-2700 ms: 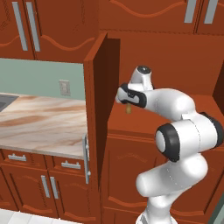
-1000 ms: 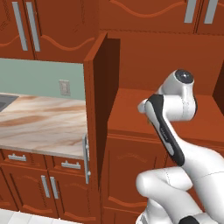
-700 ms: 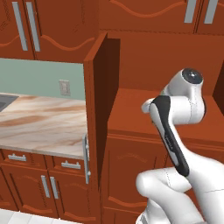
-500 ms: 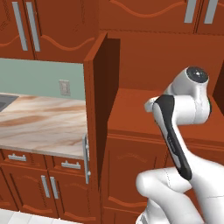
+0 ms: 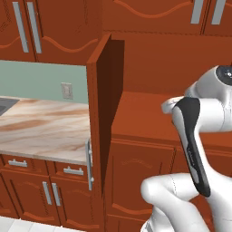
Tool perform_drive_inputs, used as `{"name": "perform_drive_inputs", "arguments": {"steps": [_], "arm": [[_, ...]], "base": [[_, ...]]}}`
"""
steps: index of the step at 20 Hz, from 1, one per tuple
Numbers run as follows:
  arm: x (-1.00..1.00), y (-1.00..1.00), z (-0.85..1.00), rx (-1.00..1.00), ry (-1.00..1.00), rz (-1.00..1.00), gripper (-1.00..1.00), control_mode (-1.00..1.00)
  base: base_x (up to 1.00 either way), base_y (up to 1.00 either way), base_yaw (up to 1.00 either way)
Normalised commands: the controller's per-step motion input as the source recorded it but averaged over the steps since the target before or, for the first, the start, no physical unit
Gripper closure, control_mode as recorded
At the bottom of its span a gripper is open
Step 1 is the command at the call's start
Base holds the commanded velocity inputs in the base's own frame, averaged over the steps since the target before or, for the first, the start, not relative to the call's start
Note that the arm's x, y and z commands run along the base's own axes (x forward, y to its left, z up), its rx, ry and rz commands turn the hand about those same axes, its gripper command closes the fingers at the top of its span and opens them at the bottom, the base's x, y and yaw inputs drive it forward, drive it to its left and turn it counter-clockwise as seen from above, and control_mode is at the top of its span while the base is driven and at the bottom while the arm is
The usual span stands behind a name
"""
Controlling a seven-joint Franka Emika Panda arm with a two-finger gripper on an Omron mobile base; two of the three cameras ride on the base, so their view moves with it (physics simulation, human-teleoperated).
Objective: Take 2 condiments from the cabinet and move them on the counter near the stove.Make sure the condiments are lined up with each other, next to each other.
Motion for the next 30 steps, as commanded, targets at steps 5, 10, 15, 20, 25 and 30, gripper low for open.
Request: {"name": "perform_drive_inputs", "arguments": {"steps": [5, 10, 15, 20, 25, 30], "arm": [[-0.54, -0.09, 0.34, 0.0, -0.08, 0.0, 1.0, -1.0], [-0.46, -0.01, 0.05, 0.0, -0.08, 0.0, 1.0, 1.0], [0.0, 0.0, 0.0, 0.0, 0.0, 0.0, 1.0, 1.0], [0.0, 0.0, 0.0, 0.0, 0.0, 0.0, 1.0, 1.0], [0.0, 0.0, 0.0, 0.0, 0.0, 0.0, 1.0, 1.0], [0.0, 0.0, 0.0, 0.0, 0.0, 0.0, 1.0, 1.0]], "base": [[0.0, 0.0, 0.0], [0.0, 0.0, 0.0], [-0.18, 0.0, 0.0], [-0.69, 0.04, 0.03], [-0.68, 0.26, 0.16], [-0.24, 0.47, 0.44]]}}
